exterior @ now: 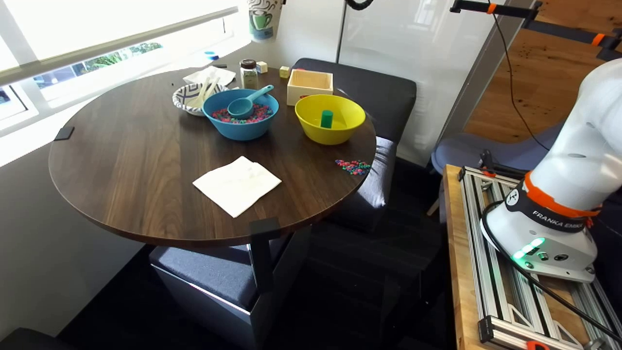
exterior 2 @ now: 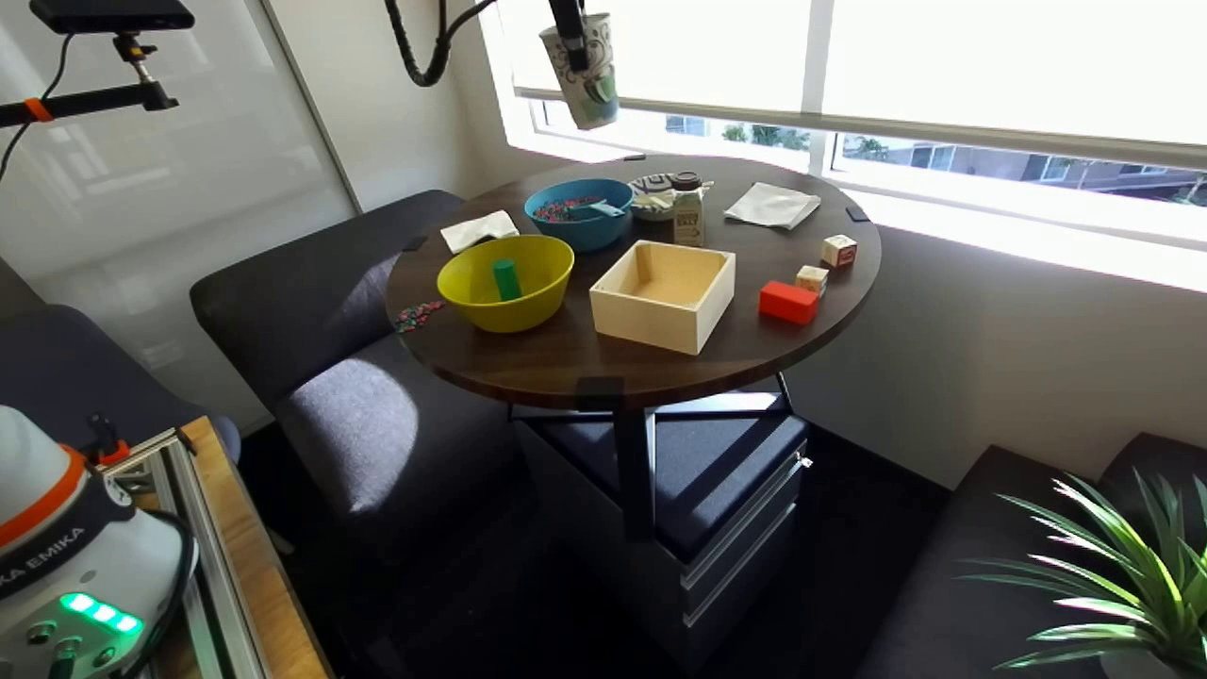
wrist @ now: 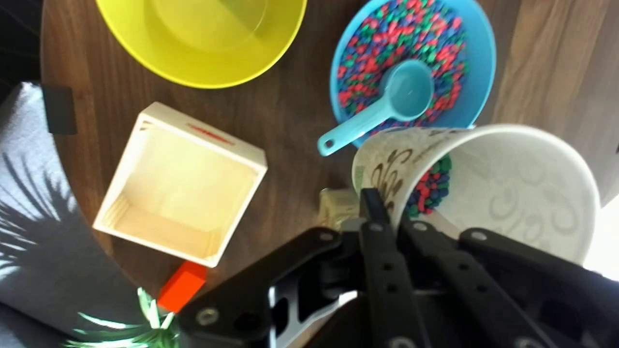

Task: Remove the cup from the box

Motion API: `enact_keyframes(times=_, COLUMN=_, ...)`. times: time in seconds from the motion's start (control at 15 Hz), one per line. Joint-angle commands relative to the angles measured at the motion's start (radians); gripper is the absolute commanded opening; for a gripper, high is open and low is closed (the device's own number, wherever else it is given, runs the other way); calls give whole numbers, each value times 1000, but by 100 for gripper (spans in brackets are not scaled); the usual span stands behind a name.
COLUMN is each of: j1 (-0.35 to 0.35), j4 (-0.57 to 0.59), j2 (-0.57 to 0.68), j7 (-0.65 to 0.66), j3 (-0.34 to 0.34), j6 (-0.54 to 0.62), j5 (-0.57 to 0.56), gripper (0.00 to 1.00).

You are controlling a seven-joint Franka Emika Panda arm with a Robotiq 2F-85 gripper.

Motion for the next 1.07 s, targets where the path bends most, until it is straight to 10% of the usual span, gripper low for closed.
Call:
enact_keyframes(times=0.0, j1=63, j4=38, j2=21, j7=-75, j3=60, j6=-59, j5=6, gripper=1)
enact_keyframes(times=1.0, j1=186, j4=126, j2=175, j7=-270, j3=179, j6=-37, j5=3, gripper=1)
